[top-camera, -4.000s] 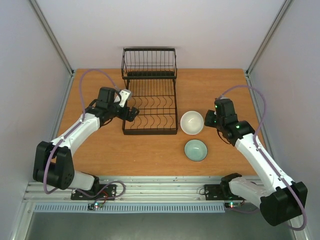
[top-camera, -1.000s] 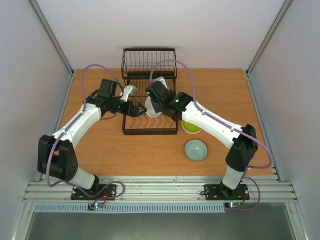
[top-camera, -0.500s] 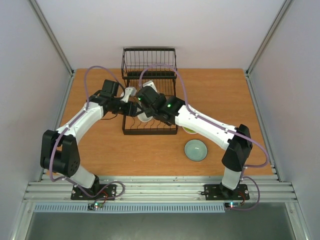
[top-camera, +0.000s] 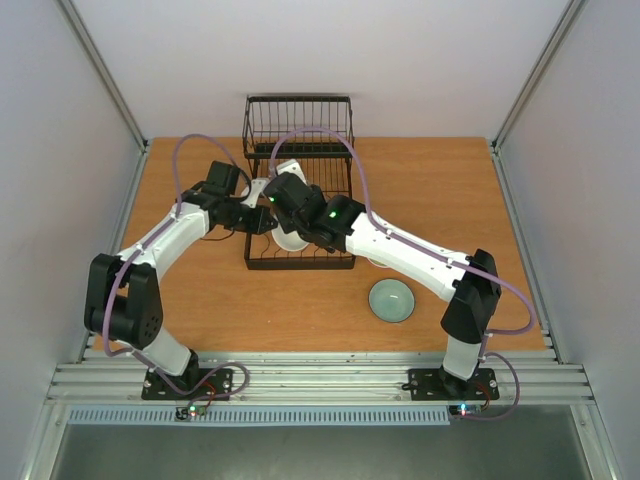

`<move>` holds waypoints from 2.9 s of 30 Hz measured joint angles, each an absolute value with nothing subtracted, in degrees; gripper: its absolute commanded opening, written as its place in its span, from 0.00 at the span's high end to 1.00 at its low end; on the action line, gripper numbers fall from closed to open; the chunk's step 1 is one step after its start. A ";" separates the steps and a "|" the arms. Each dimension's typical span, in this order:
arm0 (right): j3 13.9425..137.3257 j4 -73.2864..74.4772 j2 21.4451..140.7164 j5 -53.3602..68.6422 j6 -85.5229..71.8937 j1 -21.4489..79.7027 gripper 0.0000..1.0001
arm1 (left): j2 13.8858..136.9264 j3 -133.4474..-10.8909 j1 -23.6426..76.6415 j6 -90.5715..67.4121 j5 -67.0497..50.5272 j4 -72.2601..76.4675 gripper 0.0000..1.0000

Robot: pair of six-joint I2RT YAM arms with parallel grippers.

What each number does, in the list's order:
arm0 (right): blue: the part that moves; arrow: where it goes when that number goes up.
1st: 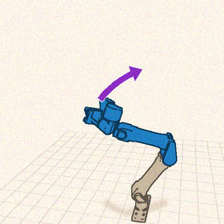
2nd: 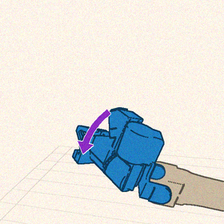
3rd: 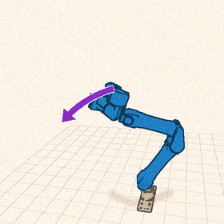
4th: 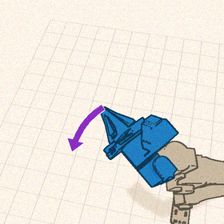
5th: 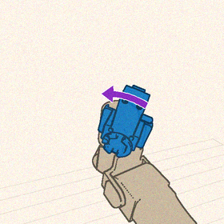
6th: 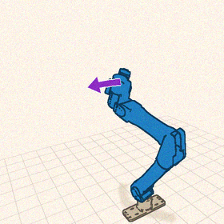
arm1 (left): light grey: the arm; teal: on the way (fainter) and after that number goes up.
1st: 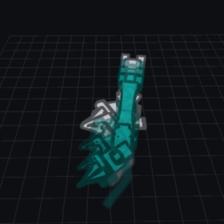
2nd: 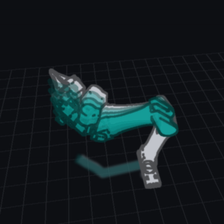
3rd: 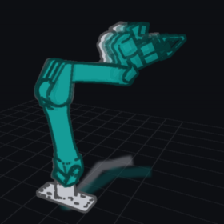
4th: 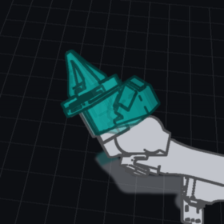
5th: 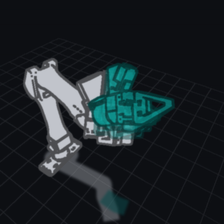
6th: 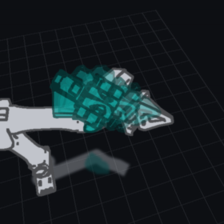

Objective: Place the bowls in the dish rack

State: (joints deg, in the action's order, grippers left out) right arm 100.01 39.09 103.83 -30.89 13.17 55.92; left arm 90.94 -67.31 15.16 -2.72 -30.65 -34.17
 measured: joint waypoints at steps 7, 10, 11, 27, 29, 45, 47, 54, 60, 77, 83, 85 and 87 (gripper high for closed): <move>100.03 38.59 103.83 -30.89 13.17 55.94 0.78 | 90.94 -66.50 15.16 -2.48 -31.00 -34.04 1.00; 100.01 38.57 103.83 -31.27 13.10 55.96 0.42 | 90.91 -65.84 15.14 -2.31 -31.07 -33.76 1.00; 99.94 38.52 103.83 -31.51 12.95 55.94 0.36 | 90.89 -65.54 15.03 -2.31 -31.09 -33.54 1.00; 72.69 24.51 87.29 -2.04 2.90 40.82 0.01 | 91.13 -59.72 2.02 -6.09 -56.21 -22.44 0.99; 71.33 21.34 87.24 2.74 2.15 40.84 0.02 | 91.46 -58.67 2.24 -6.98 -60.38 -20.38 0.99; 61.32 0.71 85.65 25.32 -7.46 36.07 0.01 | 97.69 -58.06 2.28 -9.26 -72.34 -15.62 1.00; 61.32 -1.10 85.65 26.61 -7.99 36.07 0.01 | 97.76 -58.06 2.28 -9.50 -73.06 -15.35 1.00; 61.32 -5.06 86.89 29.45 -9.61 36.07 0.02 | 99.13 -58.06 2.28 -9.96 -74.89 -14.94 1.00; 61.32 -6.11 88.73 30.74 -10.44 36.07 0.01 | 99.92 -58.06 2.33 -10.17 -76.53 -14.92 1.00; 62.41 -4.29 92.90 30.46 -10.02 37.04 0.98 | 99.92 -59.16 2.52 -7.01 -72.42 -19.66 1.00; 62.48 -3.27 92.90 29.93 -9.54 37.23 0.99 | 99.92 -59.31 2.87 -5.87 -71.24 -21.15 0.88; 62.59 -2.74 92.86 29.41 -8.78 37.39 0.99 | 99.92 -59.40 3.01 -5.58 -70.72 -21.34 0.67; 63.18 -1.02 92.82 28.32 -7.73 37.91 0.99 | 99.92 -59.64 3.46 -5.17 -70.41 -21.61 0.51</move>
State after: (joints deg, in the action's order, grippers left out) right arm 63.18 -1.02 92.82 28.32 -7.73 37.91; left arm 99.92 -59.64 3.46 -5.17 -70.41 -21.61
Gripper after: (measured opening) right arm 0.698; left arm 0.277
